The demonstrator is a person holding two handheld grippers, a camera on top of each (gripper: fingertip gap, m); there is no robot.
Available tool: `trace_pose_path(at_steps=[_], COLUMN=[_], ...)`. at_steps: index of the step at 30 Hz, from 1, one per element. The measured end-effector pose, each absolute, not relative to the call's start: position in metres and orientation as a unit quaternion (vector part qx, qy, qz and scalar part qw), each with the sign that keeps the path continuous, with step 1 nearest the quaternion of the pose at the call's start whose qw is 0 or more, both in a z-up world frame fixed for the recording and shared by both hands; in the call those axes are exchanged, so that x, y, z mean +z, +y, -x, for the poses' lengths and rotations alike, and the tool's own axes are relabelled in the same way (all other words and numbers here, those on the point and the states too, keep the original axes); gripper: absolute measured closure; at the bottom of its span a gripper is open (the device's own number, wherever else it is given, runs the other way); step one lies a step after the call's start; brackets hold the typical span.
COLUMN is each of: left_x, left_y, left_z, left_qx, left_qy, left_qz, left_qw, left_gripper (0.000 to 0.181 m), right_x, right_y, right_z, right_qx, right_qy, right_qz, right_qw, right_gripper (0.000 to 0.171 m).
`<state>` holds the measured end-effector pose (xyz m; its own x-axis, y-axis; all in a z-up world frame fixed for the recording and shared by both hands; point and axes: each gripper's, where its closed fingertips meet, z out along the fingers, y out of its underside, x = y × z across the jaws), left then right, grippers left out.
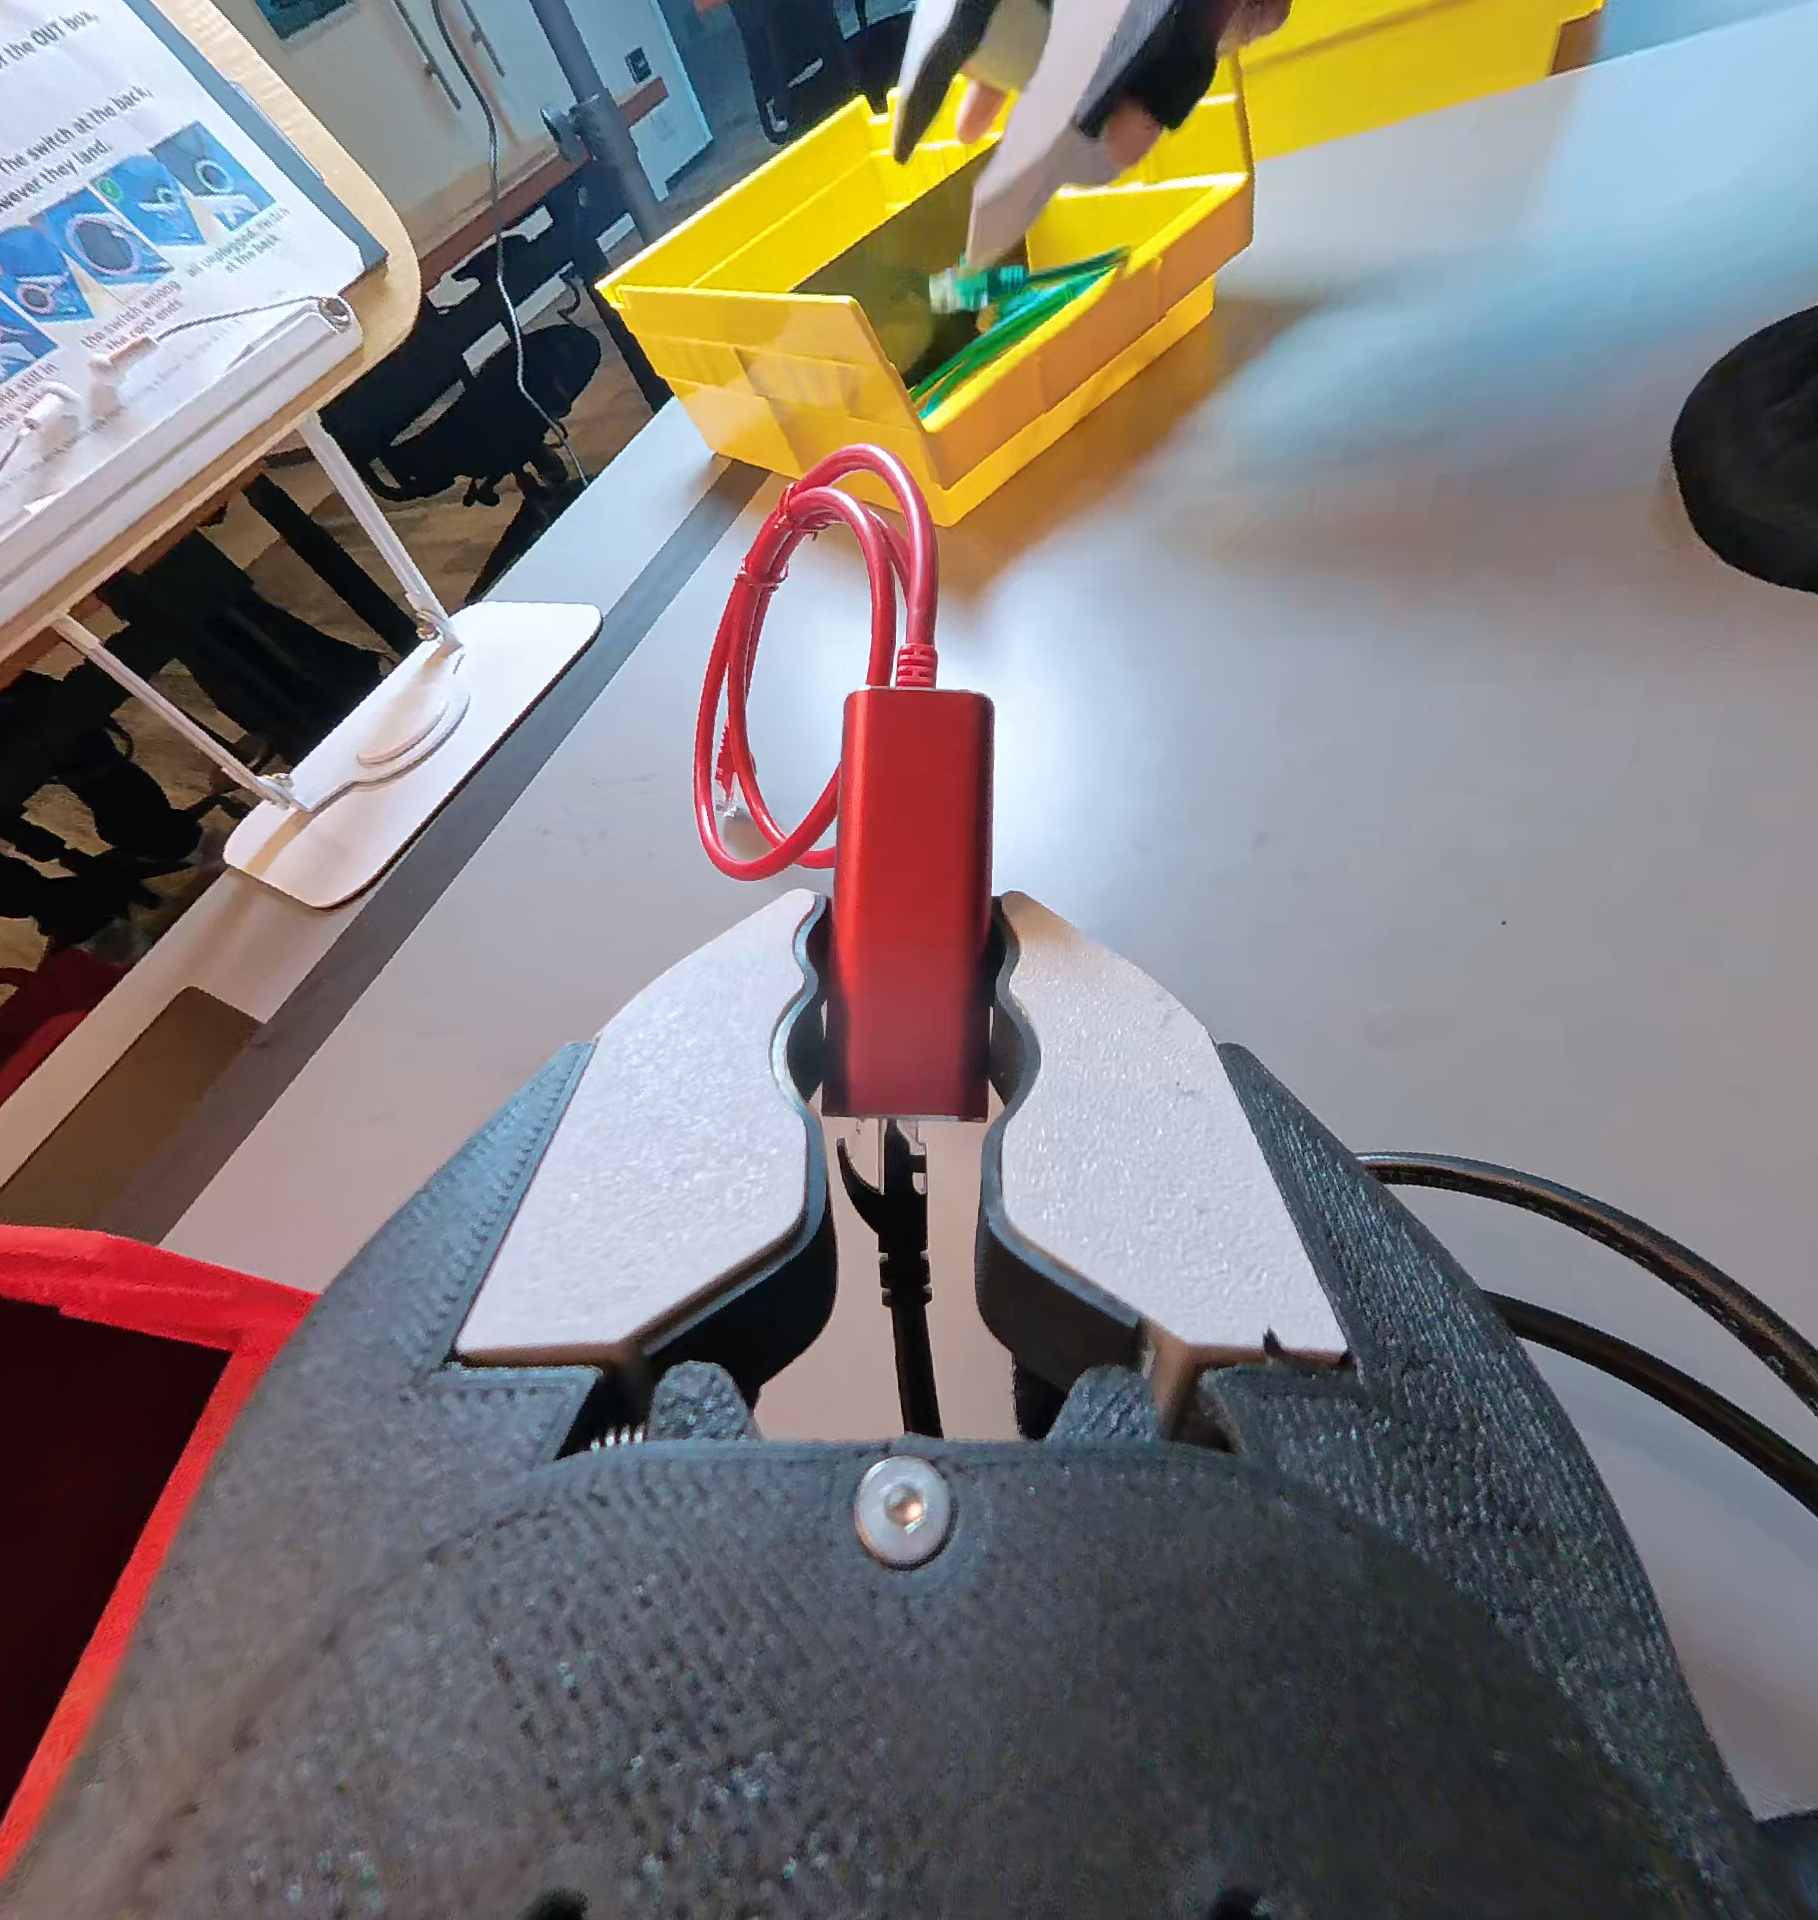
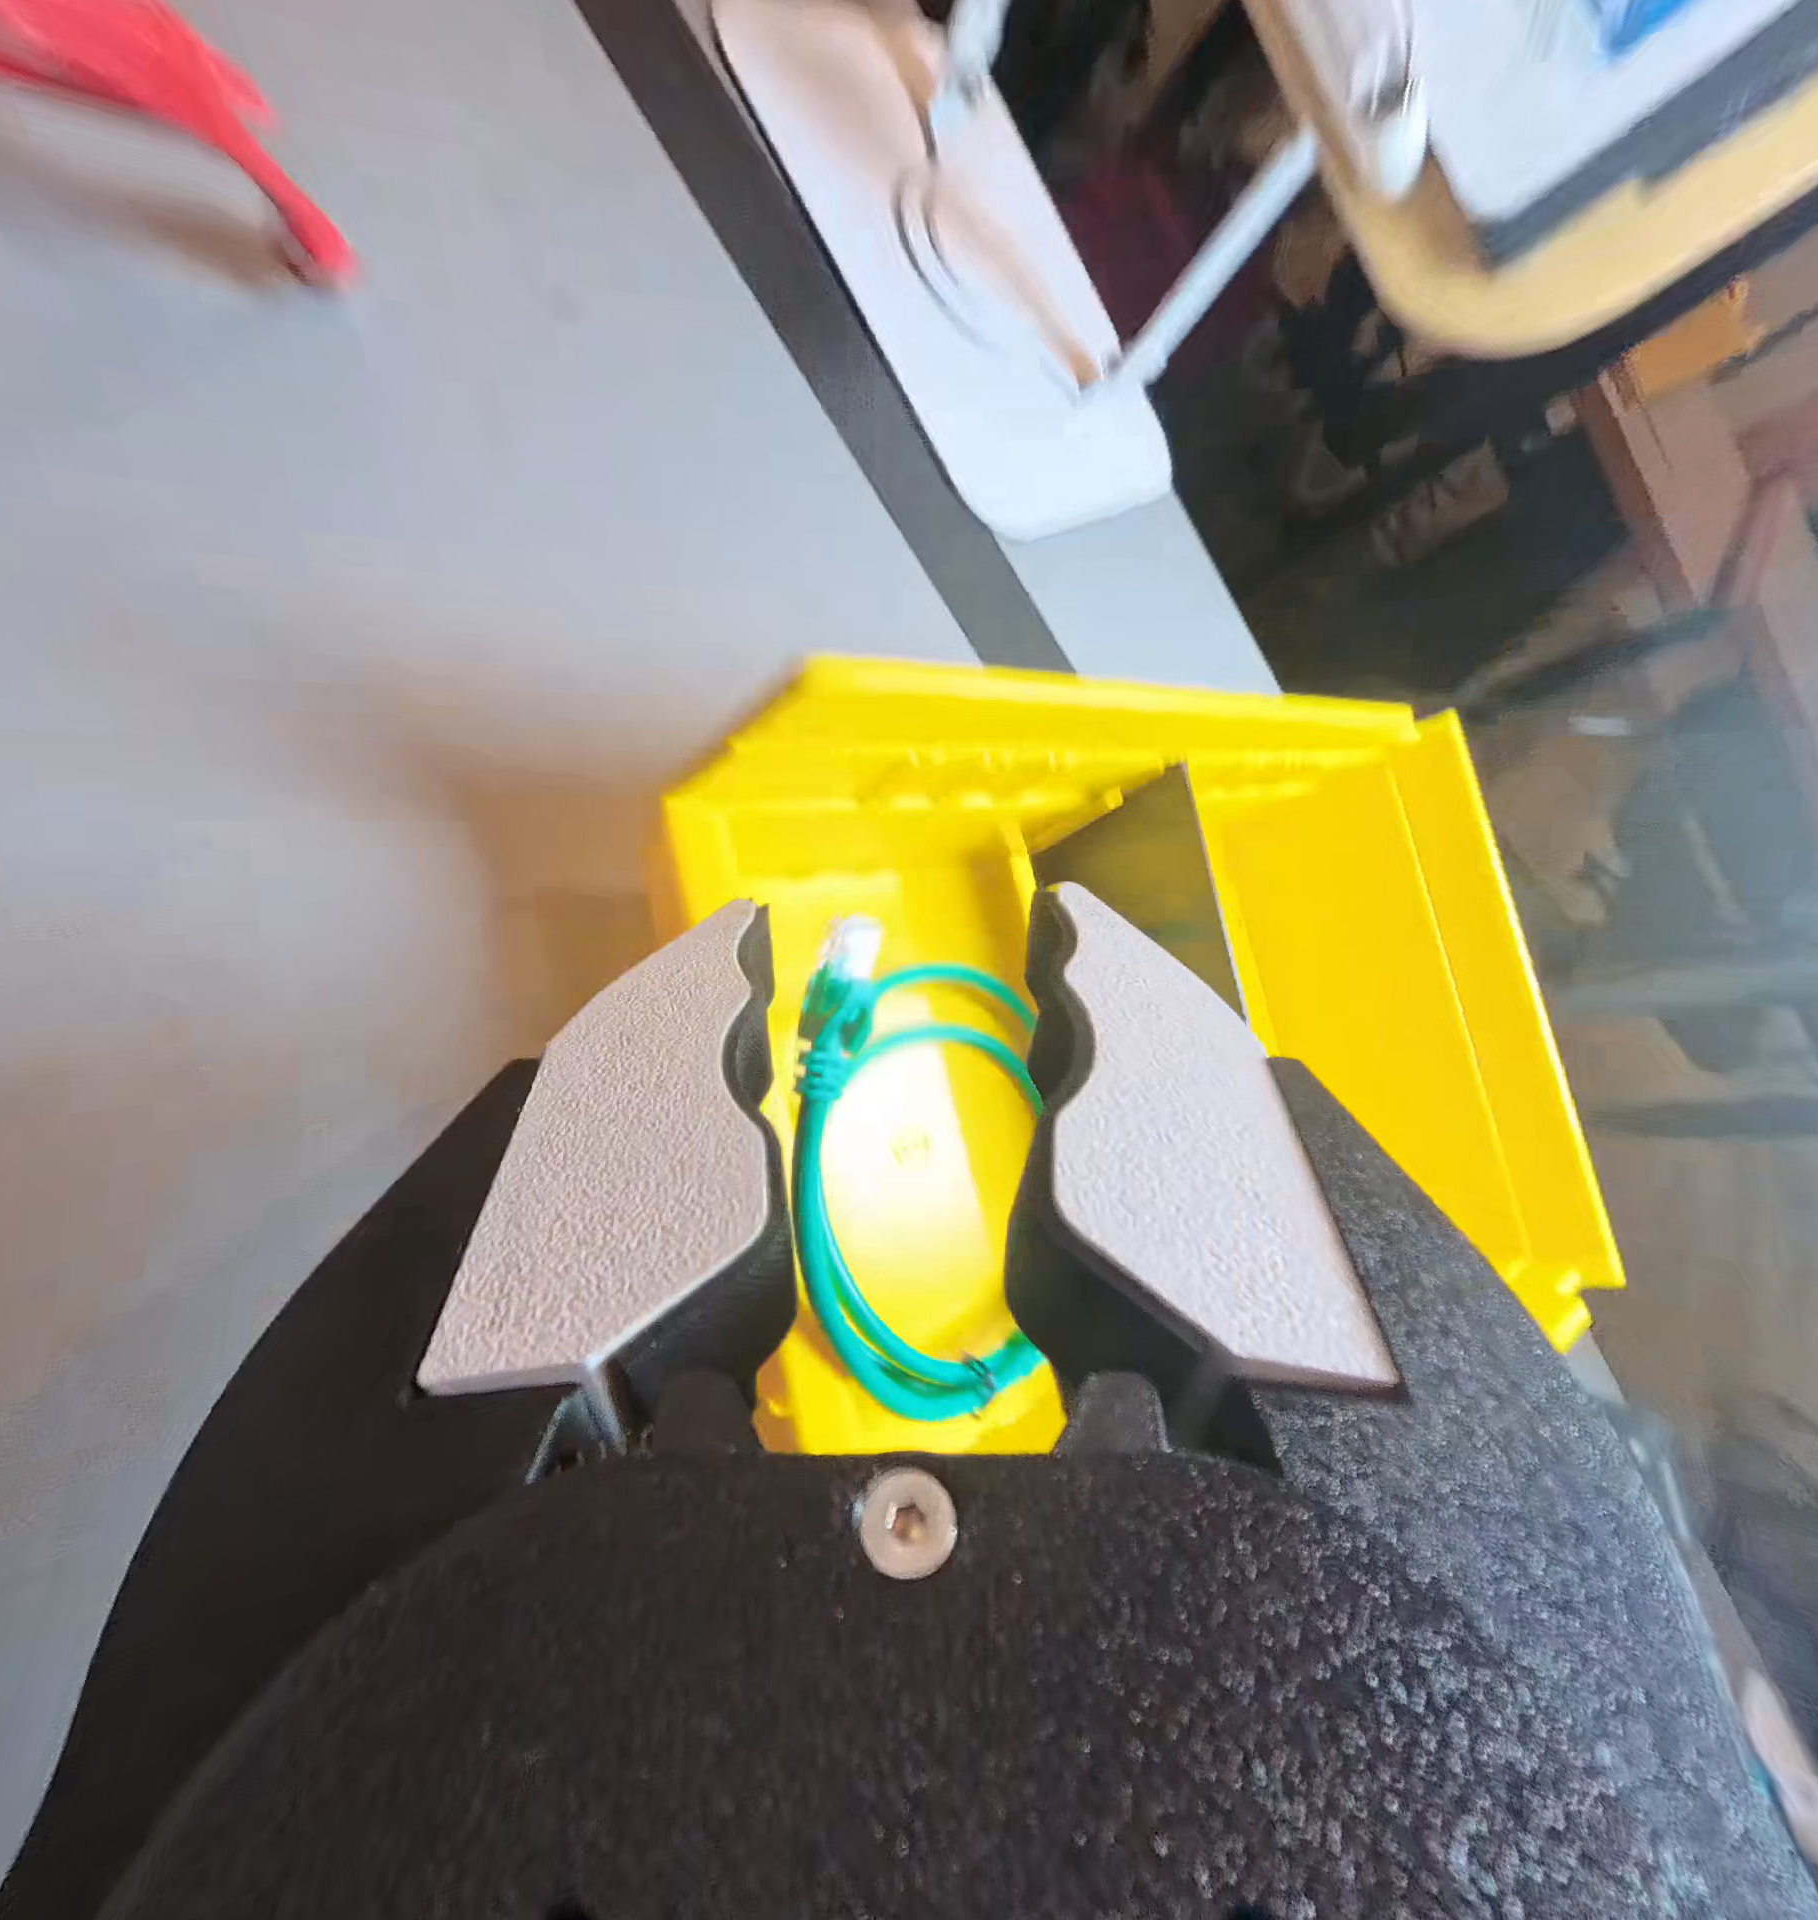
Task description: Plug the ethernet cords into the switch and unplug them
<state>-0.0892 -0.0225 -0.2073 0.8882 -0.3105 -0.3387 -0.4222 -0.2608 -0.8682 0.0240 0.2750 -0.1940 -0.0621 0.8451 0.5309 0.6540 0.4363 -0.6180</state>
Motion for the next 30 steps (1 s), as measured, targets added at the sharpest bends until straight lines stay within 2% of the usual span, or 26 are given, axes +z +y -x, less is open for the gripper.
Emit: trace_pose_path(at_steps=[4, 6, 10, 13, 23, 30], left_x=[-0.211, -0.212, -0.213, -0.216, -0.233, -0.235], left_y=[-0.021, -0.022, -0.021, -0.021, -0.019, -0.021], left_z=[0.085, 0.081, 0.07, 0.057, 0.031, 0.026], left_qx=[0.046, 0.048, 0.066, 0.081, 0.146, 0.173], left_qy=[0.237, 0.245, 0.27, 0.296, 0.37, 0.395], left_qz=[0.795, 0.794, 0.792, 0.788, 0.772, 0.759], left_qw=[0.557, 0.554, 0.544, 0.533, 0.495, 0.488], left_gripper=[0.154, 0.154, 0.154, 0.154, 0.154, 0.154], right_x=[-0.149, -0.142, -0.165, -0.191, -0.234, -0.245], right_y=[0.198, 0.151, 0.061, 0.02, 0.007, 0.01], right_z=[-0.009, -0.004, 0.002, 0.005, 0.021, 0.023], right_qx=[0.211, 0.232, 0.254, 0.247, 0.16, 0.149], right_qy=[-0.742, -0.767, -0.818, -0.844, -0.885, -0.884], right_qz=[0.452, 0.402, 0.309, 0.267, 0.227, 0.212], right_qw=[0.449, 0.444, 0.414, 0.395, 0.373, 0.389], right_gripper=[0.13, 0.133, 0.141, 0.141, 0.145, 0.157])
